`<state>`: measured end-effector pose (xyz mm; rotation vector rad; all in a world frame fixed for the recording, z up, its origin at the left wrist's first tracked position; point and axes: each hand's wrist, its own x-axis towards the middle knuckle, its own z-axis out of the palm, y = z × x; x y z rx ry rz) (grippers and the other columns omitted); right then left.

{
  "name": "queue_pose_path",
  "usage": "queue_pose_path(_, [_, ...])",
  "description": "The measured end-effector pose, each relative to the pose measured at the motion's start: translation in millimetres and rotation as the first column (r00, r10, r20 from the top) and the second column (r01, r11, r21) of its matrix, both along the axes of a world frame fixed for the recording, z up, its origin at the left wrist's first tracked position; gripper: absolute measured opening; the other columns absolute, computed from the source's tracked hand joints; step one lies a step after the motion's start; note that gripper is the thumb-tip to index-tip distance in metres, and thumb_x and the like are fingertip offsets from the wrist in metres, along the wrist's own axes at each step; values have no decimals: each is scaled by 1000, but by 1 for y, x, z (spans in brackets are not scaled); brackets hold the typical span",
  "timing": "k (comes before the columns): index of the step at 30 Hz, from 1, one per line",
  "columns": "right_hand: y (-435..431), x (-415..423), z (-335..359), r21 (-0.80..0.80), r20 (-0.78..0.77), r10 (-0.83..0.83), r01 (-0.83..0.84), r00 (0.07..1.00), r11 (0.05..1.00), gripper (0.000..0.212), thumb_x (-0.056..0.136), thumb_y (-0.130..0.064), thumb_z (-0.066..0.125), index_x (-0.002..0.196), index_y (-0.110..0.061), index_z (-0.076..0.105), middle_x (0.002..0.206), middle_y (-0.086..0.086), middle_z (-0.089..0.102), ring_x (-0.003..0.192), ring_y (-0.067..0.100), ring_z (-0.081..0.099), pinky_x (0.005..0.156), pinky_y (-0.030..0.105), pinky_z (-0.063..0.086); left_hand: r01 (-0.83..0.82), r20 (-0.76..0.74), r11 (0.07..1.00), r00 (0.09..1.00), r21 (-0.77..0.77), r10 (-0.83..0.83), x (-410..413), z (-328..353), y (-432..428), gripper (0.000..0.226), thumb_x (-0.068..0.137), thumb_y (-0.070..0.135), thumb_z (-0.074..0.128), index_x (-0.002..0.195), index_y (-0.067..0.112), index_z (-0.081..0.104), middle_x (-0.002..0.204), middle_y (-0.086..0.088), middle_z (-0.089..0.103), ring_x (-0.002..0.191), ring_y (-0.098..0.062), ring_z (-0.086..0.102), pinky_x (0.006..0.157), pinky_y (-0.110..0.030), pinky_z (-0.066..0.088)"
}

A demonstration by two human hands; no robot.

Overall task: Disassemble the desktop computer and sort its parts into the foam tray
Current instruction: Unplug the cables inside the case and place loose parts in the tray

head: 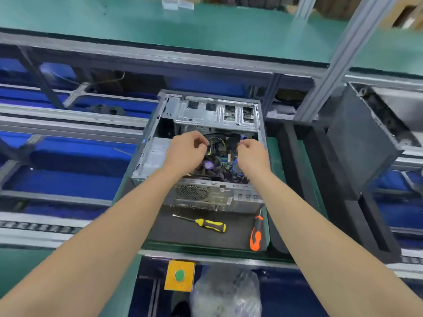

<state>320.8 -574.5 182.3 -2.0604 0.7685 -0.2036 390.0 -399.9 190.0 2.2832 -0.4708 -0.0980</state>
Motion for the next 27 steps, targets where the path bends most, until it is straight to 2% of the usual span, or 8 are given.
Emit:
queue_pose_path(2, [-2, 13, -8, 61, -106, -48, 55, 993, 997, 13, 103, -14, 42, 96, -12, 53, 90, 6, 51, 66, 20, 44, 53, 24, 39, 66, -44, 998, 997, 6, -65, 18, -6, -9, 19, 91, 18, 59, 97, 26, 75, 87, 5, 74, 81, -9, 66, 75, -27, 52])
queue_pose_path(9, [-10, 35, -29, 364, -124, -249, 277, 961, 889, 54, 109, -28, 44, 159, -20, 27, 125, 2, 59, 85, 10, 54, 74, 31, 34, 158, -251, 987, 954, -42, -163, 52, -30, -58, 24, 91, 20, 61, 112, 23, 73, 96, 9, 69, 93, -9, 64, 82, -21, 42])
queue_pose_path(10, [-11, 38, -32, 409, -111, -282, 303, 953, 861, 50, 109, -31, 43, 156, -21, 31, 125, 3, 60, 76, 5, 31, 80, 29, 30, 151, -283, 987, 946, -51, -159, 54, -32, -66, 24, 91, 21, 62, 113, 23, 72, 97, 10, 68, 94, -10, 63, 83, -22, 42])
queue_pose_path(11, [-12, 41, -33, 451, -101, -323, 332, 941, 829, 44, 110, -35, 42, 152, -21, 37, 119, 2, 60, 119, 8, 43, 105, 33, 35, 135, -316, 989, 937, -66, -149, 56, -35, -74, 22, 91, 22, 62, 110, 22, 73, 96, 9, 68, 92, -10, 62, 83, -23, 42])
queue_pose_path(12, [-12, 45, -35, 490, -90, -365, 360, 927, 794, 39, 110, -39, 41, 145, -21, 44, 108, -1, 59, 89, 10, 54, 75, 33, 46, 105, -365, 989, 921, -100, -135, 57, -37, -82, 16, 91, 23, 62, 102, 22, 72, 92, 7, 66, 87, -12, 61, 82, -25, 42])
queue_pose_path(14, [-12, 52, -33, 541, -79, -415, 389, 906, 746, 37, 110, -45, 37, 133, -20, 53, 101, -2, 54, 85, 9, 49, 65, 29, 37, -61, -573, 966, 813, -250, -97, 58, -40, -96, 3, 90, 19, 61, 90, 17, 64, 83, -3, 60, 77, -20, 54, 77, -31, 40])
queue_pose_path(18, [-16, 63, -35, 589, -91, -442, 406, 892, 698, 45, 109, -48, 33, 136, -19, 54, 111, -1, 57, 88, 9, 49, 71, 32, 36, -368, -832, 853, 541, -369, -127, 58, -40, -112, 23, 95, 13, 63, 114, 2, 57, 108, -15, 71, 91, -27, 65, 93, -38, 56])
queue_pose_path(27, [-16, 68, -47, 569, -23, -494, 418, 869, 708, 30, 108, -40, 36, 95, -21, 56, 96, 5, 64, 88, 19, 59, 74, 34, 47, -391, -836, 768, 441, -506, -326, 51, -42, -122, 33, 99, 1, 61, 129, -14, 58, 122, -23, 71, 100, -24, 67, 107, -43, 52])
